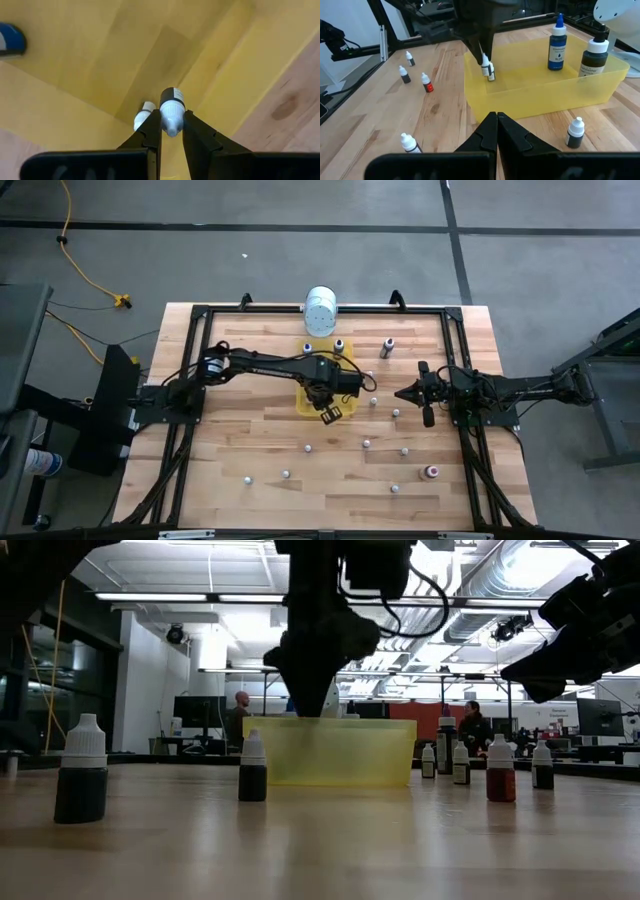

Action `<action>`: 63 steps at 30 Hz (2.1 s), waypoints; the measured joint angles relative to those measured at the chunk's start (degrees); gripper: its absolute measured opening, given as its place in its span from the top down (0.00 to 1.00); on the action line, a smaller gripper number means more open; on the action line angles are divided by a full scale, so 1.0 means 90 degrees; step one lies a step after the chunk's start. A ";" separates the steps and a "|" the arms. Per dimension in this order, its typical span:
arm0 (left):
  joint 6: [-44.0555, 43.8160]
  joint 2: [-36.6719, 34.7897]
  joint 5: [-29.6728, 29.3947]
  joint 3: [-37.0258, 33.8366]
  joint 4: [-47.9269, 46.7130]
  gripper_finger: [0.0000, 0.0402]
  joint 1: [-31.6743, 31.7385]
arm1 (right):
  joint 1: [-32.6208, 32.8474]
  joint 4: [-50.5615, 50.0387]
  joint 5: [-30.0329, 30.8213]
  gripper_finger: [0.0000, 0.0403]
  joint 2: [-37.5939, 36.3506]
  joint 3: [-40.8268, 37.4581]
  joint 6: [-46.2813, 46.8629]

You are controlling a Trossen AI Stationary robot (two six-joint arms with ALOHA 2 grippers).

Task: Pick & Place food coloring
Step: Put the small red food coloring bottle in the yellow transparent bin

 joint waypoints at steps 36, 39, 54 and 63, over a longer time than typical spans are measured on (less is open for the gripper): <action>0.1742 0.0143 0.0314 -0.0010 -0.0018 0.89 0.0079 | 0.0000 0.0002 -0.0002 1.00 0.0002 0.0000 0.0000; 0.1924 0.0143 0.0312 -0.0010 -0.0088 0.89 0.0079 | 0.0000 0.0000 -0.0002 1.00 0.0002 0.0000 0.0000; 0.2014 0.0133 0.0297 -0.0466 0.0344 0.83 0.0026 | 0.0000 0.0002 -0.0002 1.00 0.0002 0.0000 0.0000; 0.2039 0.0133 0.0302 -0.0466 0.0349 0.74 0.0023 | 0.0000 0.0002 -0.0002 1.00 0.0002 0.0000 0.0000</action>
